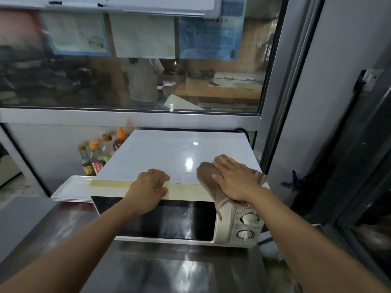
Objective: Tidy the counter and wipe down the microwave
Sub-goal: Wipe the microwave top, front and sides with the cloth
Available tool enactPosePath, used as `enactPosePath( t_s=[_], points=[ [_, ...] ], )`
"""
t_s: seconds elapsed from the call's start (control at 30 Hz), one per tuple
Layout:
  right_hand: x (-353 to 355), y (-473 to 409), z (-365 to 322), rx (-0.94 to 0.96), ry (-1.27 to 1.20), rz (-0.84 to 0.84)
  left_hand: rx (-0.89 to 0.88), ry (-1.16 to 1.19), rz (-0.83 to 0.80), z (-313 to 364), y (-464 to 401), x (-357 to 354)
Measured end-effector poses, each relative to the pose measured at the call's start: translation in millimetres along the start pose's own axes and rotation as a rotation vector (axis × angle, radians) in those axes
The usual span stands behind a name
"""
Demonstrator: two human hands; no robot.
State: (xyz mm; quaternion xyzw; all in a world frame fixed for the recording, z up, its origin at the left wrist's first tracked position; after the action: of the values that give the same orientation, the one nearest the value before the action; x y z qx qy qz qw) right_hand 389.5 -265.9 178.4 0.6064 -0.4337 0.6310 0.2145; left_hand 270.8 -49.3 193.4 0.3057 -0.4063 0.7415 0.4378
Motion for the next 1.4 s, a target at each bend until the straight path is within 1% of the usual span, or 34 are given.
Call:
enactPosePath(
  t_s=[0.1,0.2,0.27,0.33,0.47,0.5,0.53,0.6,0.67,0.7,0.73,0.8,0.87,0.93,1.03,1.1,1.2,1.27,1.33,1.4],
  points=[
    [-9.2,-21.7,-37.3,0.039,-0.026,0.013,0.039,0.053,-0.058,-5.6,-8.7,7.5],
    [-17.8,-26.9,-72.0,0.153,-0.043,0.022,0.09,0.127,-0.024,-11.1,-14.9,12.1],
    [-20.1,-20.9,-81.2,0.221,-0.059,0.018,0.09,0.144,0.008,-13.4,-18.5,12.2],
    [-15.5,-14.1,-74.3,0.219,-0.091,-0.004,0.077,0.141,0.015,-14.6,-22.1,11.3],
    [1.5,-1.7,-52.4,0.085,-0.109,-0.092,0.062,0.175,0.004,-15.1,-29.0,10.1],
    [6.6,1.0,-50.3,0.054,-0.144,-0.087,0.053,0.178,0.004,-14.1,-30.5,10.3],
    [12.5,3.2,-48.5,0.016,-0.189,-0.05,0.042,0.178,0.006,-13.0,-32.1,10.5],
    [25.7,5.7,-40.5,-0.101,-0.258,0.087,0.03,0.176,0.009,-9.6,-36.4,9.8],
    [36.3,8.8,-27.4,-0.272,-0.225,0.193,0.039,0.155,0.008,-5.3,-41.6,7.0],
    [39.3,10.9,-21.1,-0.361,-0.175,0.208,0.043,0.126,0.005,-2.7,-44.8,4.4],
    [40.6,13.2,-16.7,-0.432,-0.123,0.199,0.047,0.086,-0.006,0.2,-48.1,1.0],
    [38.7,18.2,-13.6,-0.514,-0.036,0.138,0.057,0.005,-0.05,6.7,-54.9,-7.9],
    [35.3,21.5,-14.1,-0.55,0.031,0.087,0.075,-0.02,-0.095,15.4,-60.8,-16.3],
    [32.9,20.9,-16.4,-0.58,0.05,0.075,0.075,-0.01,-0.117,26.1,-66.5,-23.3],
    [31.2,16.2,-21.4,-0.648,-0.07,0.071,0.069,-0.009,-0.166,41.8,-71.9,-31.7],
    [32.2,13.3,-24.2,-0.643,-0.151,0.082,0.053,-0.028,-0.216,49.3,-73.1,-35.3],
    [42.7,12.2,-26.0,-0.679,-0.43,0.175,0.018,0.012,-0.219,54.1,-73.3,-32.0],
    [55.9,11.7,-25.6,-0.759,-0.657,0.264,0.062,0.162,-0.186,52.2,-74.3,-25.2],
    [69.5,10.3,-25.9,-0.83,-0.865,0.321,0.183,0.407,-0.185,48.7,-75.1,-15.0],
    [81.5,7.7,-27.4,-0.871,-0.987,0.376,0.285,0.619,-0.185,47.7,-77.3,-2.0]
  ],
)
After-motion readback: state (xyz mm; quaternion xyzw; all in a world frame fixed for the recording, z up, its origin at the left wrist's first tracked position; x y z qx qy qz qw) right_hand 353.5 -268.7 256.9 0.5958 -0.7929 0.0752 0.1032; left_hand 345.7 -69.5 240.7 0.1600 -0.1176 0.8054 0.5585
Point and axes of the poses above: each hand's wrist, its own y-axis away from the middle knuckle, its own x-axis out of the back of the hand, z = x × y, the point moved 3 cm from there along -y, towards the middle knuckle, and after that the axes turned 15 degrees about z, right-handed, at the moved point
